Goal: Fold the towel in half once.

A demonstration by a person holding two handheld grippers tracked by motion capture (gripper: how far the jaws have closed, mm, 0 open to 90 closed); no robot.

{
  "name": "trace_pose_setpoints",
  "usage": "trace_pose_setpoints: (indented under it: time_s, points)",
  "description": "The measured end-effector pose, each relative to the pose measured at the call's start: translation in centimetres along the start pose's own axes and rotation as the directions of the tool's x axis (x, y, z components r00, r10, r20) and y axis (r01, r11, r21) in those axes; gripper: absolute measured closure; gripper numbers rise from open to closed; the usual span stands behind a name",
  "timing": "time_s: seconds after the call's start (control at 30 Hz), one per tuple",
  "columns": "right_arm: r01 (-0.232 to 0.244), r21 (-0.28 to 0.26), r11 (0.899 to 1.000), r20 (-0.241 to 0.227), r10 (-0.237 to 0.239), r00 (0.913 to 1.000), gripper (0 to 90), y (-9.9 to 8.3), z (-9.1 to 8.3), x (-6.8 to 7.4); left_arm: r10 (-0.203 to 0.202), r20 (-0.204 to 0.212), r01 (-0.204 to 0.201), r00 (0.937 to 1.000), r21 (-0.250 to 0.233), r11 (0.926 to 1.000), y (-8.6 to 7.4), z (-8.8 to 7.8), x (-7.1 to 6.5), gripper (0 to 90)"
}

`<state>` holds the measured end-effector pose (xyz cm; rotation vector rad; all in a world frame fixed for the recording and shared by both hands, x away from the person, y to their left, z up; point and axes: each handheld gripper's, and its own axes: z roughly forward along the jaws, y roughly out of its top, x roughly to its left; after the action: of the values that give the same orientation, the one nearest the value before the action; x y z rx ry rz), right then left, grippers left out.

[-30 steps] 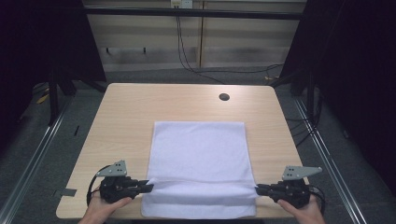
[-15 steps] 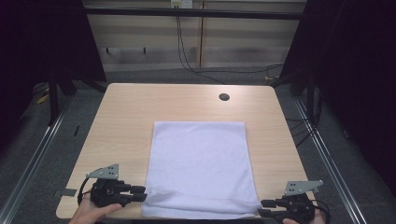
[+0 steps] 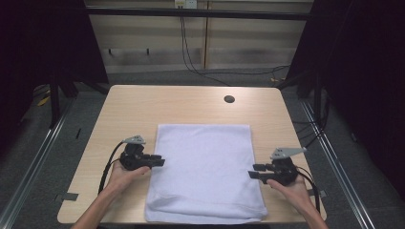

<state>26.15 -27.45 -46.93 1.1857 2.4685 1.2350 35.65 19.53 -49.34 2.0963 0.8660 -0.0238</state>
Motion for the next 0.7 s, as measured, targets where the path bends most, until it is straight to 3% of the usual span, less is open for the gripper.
trace_pose_setpoints:
  time_s: [0.1, 0.17, 0.23, 0.33, 0.43, 0.47, 0.6, 0.7]
  points:
    - [-0.003, 0.020, 1.000, 0.018, 0.002, 0.9998, 58.3, 1.3, 1.9, -1.1, -0.030, -0.002, 0.030, 0.9996, -0.010, 0.9995, 0.6, 0.6, 0.5, 59.6]
    - [0.003, 0.044, 0.999, 0.033, -0.005, 0.9994, 58.5, 2.0, 3.4, -1.8, 0.011, -0.057, -0.009, 0.9983, 0.040, 0.9992, 0.6, 1.1, 0.4, 58.6]
    - [0.004, 0.051, 0.999, 0.057, -0.007, 0.9983, 58.8, 2.1, 4.6, -2.3, 0.027, -0.065, -0.024, 0.9975, 0.035, 0.9991, 0.4, 1.2, 0.3, 60.1]
    - [0.019, 0.082, 0.996, 0.093, -0.026, 0.9953, 61.9, 1.7, 5.5, -2.4, 0.091, -0.114, -0.086, 0.9893, 0.051, 0.9950, 0.0, 1.1, -0.3, 75.4]
    - [0.042, 0.097, 0.994, 0.109, -0.052, 0.9927, 66.7, 1.7, 5.4, -2.0, 0.106, -0.091, -0.100, 0.9902, 0.070, 0.9926, -0.3, 0.8, -0.8, 83.6]
    - [0.051, 0.100, 0.994, 0.113, -0.062, 0.9917, 67.5, 1.5, 5.3, -1.8, 0.122, -0.090, -0.115, 0.9885, 0.077, 0.9904, -0.4, 0.7, -1.0, 84.4]
    - [0.067, 0.127, 0.990, 0.123, -0.083, 0.9889, 72.0, 1.2, 4.8, -1.3, 0.108, -0.059, -0.104, 0.9924, 0.075, 0.9918, -1.1, 0.4, -1.8, 85.5]
    - [0.065, 0.119, 0.991, 0.109, -0.078, 0.9910, 73.3, 0.9, 4.5, -1.2, 0.118, -0.053, -0.113, 0.9916, 0.079, 0.9904, -1.6, 0.2, -2.5, 85.6]
